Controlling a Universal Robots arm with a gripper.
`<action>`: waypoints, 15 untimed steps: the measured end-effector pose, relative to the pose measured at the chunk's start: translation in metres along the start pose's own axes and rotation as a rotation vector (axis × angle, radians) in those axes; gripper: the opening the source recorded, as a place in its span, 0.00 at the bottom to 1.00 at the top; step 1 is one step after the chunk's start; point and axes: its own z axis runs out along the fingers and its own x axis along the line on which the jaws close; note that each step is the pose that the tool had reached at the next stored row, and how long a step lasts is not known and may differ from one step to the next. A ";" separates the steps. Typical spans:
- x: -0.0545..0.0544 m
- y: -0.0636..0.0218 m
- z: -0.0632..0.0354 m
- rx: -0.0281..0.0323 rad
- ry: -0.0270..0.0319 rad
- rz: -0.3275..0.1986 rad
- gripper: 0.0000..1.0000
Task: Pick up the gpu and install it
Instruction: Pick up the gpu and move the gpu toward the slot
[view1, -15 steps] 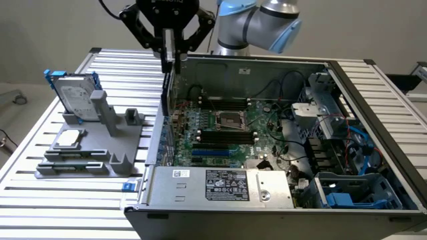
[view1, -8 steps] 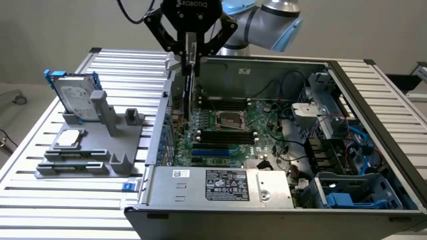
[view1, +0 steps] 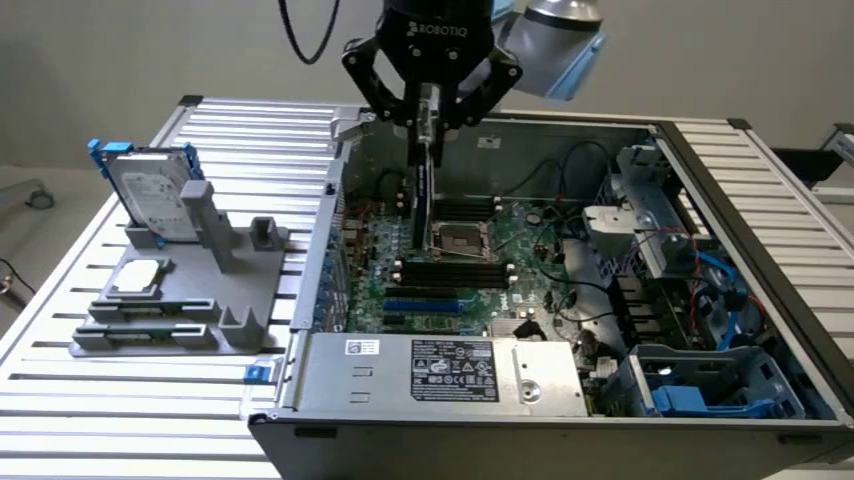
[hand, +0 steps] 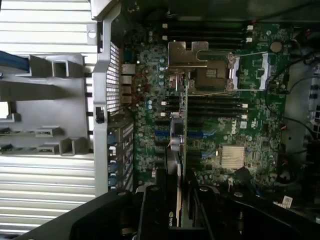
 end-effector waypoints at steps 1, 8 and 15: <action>-0.005 0.0000 0.0017 0.0005 0.0001 0.000 0.26; -0.036 0.0005 0.0133 0.0007 -0.0002 0.001 0.26; -0.037 0.0007 0.0155 0.0007 0.0001 0.001 0.26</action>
